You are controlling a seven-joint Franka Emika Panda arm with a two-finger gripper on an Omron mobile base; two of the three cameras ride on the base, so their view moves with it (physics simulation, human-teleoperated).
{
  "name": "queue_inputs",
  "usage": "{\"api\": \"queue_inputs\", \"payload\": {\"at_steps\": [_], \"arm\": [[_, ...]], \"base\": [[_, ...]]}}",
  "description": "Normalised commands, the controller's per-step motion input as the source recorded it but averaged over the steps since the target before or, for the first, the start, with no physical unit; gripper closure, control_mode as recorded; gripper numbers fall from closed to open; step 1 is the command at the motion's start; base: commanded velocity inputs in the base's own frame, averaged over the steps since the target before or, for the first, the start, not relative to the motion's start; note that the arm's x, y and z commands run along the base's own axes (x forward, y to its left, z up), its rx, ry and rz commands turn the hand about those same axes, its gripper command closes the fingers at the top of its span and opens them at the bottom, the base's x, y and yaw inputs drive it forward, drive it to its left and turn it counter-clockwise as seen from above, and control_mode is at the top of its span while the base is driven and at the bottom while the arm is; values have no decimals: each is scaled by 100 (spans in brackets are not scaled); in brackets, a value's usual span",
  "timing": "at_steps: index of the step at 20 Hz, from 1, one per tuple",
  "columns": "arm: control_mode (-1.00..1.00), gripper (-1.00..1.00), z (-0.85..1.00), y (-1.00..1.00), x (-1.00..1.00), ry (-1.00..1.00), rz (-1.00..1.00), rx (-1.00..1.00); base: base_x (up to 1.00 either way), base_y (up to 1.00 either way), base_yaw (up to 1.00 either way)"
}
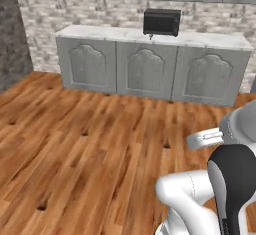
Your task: Organize the utensils by type. Pick up the wooden spoons from the counter and place them in the open cabinet. Then pick up the metallic utensils from the counter and place them in the open drawer.
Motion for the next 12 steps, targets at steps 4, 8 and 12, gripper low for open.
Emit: {"api": "queue_inputs", "payload": {"at_steps": [4, 8, 12], "arm": [[100, -100, 0, 0, 0, 0, 0, 0], [100, -100, 0, 0, 0, 0, 0, 0], [100, -100, 0, 0, 0, 0, 0, 0]], "base": [[83, 15, -43], [87, 14, -37], [99, 13, -16]]}}
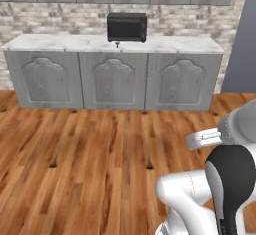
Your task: Organize the utensils by type. Pick up the wooden spoons from the counter and place them in the open cabinet. Then pick up the metallic utensils from the counter and place them in the open drawer.
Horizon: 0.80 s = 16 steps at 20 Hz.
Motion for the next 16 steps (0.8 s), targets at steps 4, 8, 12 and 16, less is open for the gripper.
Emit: {"api": "queue_inputs", "payload": {"at_steps": [4, 8, 12, 16], "arm": [[100, -100, 0, 0, 0, 0, 0, 0], [100, -100, 0, 0, 0, 0, 0, 0], [100, -100, 0, 0, 0, 0, 0, 0], [100, -100, 0, 0, 0, 0, 0, 0]], "base": [[100, 13, -6], [100, 22, -7], [100, 27, -13], [100, 30, -15]]}}
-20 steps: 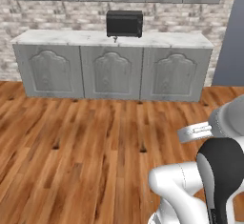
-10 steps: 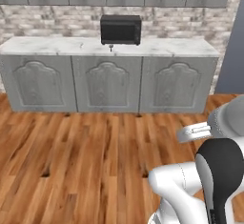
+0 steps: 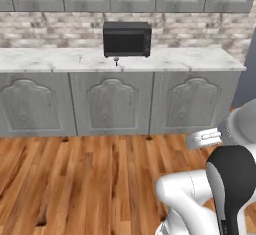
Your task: Organize the utensils by type. Pick up the wooden spoons from the counter and place them in the open cabinet. Then pick up the metallic utensils from the counter and place them in the open drawer.
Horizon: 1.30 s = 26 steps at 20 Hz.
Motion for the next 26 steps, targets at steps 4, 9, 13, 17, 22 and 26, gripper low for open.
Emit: {"api": "queue_inputs", "payload": {"at_steps": [4, 9, 13, 17, 22, 26], "arm": [[100, -100, 0, 0, 0, 0, 0, 0], [100, -100, 0, 0, 0, 0, 0, 0], [100, -100, 0, 0, 0, 0, 0, 0], [100, -100, 0, 0, 0, 0, 0, 0], [100, -100, 0, 0, 0, 0, 0, 0], [100, -100, 0, 0, 0, 0, 0, 0]], "base": [[100, 32, -16], [100, 32, -17], [100, 27, -17], [98, 26, -16], [79, 31, -7], [69, 35, -1]]}}
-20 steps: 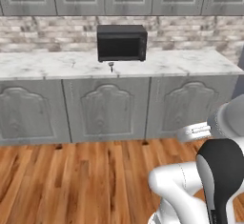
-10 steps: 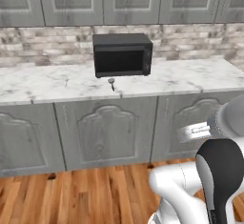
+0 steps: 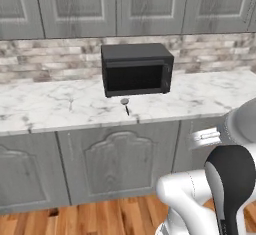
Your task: Organize the utensils by type. Pick up the wooden spoons from the counter and place them in the open cabinet. Then pick up the metallic utensils from the counter and place them in the open drawer.
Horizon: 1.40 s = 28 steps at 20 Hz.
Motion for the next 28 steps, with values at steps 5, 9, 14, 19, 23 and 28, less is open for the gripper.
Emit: {"api": "queue_inputs", "payload": {"at_steps": [5, 9, 14, 19, 23, 28], "arm": [[100, -100, 0, 0, 0, 0, 0, 0], [100, -100, 0, 0, 0, 0, 0, 0], [100, -100, 0, 0, 0, 0, 0, 0], [100, -100, 0, 0, 0, 0, 0, 0], [100, -100, 0, 0, 0, 0, 0, 0], [100, -100, 0, 0, 0, 0, 0, 0]], "base": [[81, 33, -2], [79, 30, -8], [60, 14, -2], [41, 11, 0], [31, 8, 0], [0, 0, 0]]}}
